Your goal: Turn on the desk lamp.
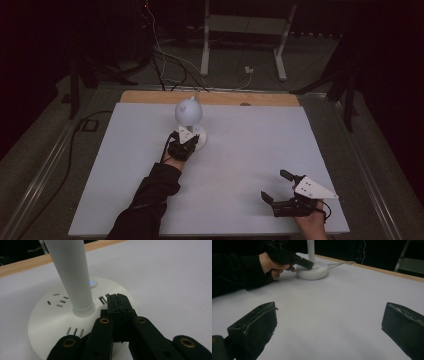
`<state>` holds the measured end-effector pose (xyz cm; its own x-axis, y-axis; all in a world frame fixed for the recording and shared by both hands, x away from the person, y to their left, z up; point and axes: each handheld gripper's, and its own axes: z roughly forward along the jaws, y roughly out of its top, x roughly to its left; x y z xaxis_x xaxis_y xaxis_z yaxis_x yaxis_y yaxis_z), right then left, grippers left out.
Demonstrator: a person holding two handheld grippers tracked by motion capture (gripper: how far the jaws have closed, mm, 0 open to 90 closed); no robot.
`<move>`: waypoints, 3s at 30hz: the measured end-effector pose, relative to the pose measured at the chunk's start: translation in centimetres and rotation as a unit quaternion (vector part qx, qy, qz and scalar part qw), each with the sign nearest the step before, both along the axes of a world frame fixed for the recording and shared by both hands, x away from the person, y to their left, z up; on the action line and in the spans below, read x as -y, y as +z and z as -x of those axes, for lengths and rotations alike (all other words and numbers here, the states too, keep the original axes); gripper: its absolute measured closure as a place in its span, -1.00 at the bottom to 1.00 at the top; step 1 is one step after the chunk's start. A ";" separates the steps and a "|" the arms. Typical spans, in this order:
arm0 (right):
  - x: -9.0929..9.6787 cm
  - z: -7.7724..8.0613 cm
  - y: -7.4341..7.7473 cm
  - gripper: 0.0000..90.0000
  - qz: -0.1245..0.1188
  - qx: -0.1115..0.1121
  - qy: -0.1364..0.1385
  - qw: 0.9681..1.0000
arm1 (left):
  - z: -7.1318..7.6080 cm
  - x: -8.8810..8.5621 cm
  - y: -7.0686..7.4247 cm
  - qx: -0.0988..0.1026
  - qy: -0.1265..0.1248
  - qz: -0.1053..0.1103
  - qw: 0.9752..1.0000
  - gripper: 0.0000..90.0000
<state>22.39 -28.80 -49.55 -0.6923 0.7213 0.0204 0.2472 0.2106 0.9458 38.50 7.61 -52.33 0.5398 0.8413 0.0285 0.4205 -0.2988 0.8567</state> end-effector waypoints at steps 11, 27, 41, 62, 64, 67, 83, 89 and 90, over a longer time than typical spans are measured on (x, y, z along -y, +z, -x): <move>0.2 0.0 0.1 -1.00 -0.003 0.001 -0.003 1.000 | 0.8 0.2 1.0 -0.001 -0.007 0.026 1.000 0.83; 0.1 0.0 0.1 -1.00 -0.002 0.002 -0.003 1.000 | 2.2 -0.6 3.4 -0.026 -0.029 0.039 0.998 -0.07; 0.0 -0.1 0.1 -1.00 0.000 0.001 -0.002 1.000 | 3.6 -2.8 5.5 -0.070 -0.058 0.052 0.994 -0.96; -0.2 -0.1 0.0 -1.00 0.002 -0.002 -0.001 1.000 | 7.0 -9.8 4.5 -0.101 -0.045 0.011 0.994 -0.99; -0.2 -0.1 0.0 -1.00 0.002 -0.001 -0.002 1.000 | 7.4 -10.3 4.3 -0.105 -0.044 0.010 0.993 -0.99; -0.2 -0.1 0.0 -1.00 0.002 -0.002 -0.001 1.000 | 8.1 -11.0 3.8 -0.110 -0.045 0.010 0.993 -0.99; -0.3 -0.1 0.0 -1.00 0.006 -0.003 0.000 1.000 | 12.0 -13.8 2.0 -0.119 -0.047 0.009 0.992 -0.99; -0.4 -0.1 0.0 -1.00 0.008 -0.003 0.001 1.000 | 13.4 -14.7 1.6 -0.126 -0.040 0.000 0.991 -0.99; -0.4 -0.1 0.0 -1.00 0.009 -0.003 0.002 1.000 | 13.7 -14.9 1.6 -0.126 -0.041 -0.001 0.991 -0.99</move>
